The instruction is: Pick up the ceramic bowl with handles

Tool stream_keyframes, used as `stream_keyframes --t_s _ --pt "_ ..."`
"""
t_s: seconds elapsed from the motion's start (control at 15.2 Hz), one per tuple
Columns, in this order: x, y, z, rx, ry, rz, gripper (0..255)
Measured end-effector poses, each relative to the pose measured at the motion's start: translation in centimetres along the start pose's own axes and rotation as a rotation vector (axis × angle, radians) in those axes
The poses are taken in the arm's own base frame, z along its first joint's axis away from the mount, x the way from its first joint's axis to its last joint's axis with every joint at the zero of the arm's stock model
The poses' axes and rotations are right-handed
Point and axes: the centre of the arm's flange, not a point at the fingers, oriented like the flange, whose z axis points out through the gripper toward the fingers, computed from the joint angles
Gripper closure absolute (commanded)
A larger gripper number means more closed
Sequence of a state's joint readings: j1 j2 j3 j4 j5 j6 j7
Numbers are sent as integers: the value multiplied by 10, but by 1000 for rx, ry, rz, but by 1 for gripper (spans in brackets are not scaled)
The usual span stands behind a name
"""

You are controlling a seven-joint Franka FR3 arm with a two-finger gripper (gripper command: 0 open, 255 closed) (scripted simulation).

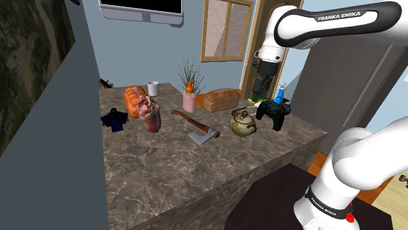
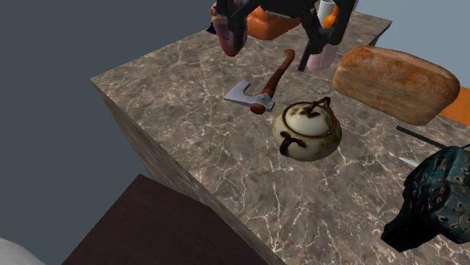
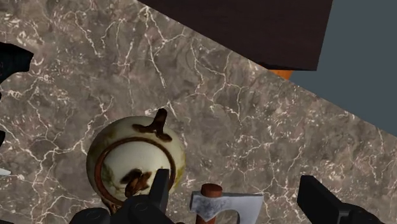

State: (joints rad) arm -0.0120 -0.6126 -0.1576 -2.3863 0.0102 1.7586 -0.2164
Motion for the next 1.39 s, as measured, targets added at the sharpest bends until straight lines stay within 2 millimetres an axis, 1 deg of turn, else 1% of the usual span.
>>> stream_keyframes --t_s 0.07,0.2,0.33,0.4,0.46,0.53,0.66,0.79,1.25,1.32,1.39 --pt "7 6 8 -6 -1 -3 0" --pt "18 25 24 -18 -3 -10 0" --pt "34 37 39 -31 -4 -17 0" --pt "40 48 44 -37 -5 -20 0" --pt "45 53 53 -42 -6 -23 0" --pt "55 61 62 -48 -7 -26 0" --pt "70 77 75 -60 -9 -32 0" --pt "75 85 84 -66 -10 -35 0" --pt "75 90 119 -68 -10 -37 0" --pt "76 90 121 -68 -10 -37 255" --pt "76 90 122 -68 -10 -37 255"
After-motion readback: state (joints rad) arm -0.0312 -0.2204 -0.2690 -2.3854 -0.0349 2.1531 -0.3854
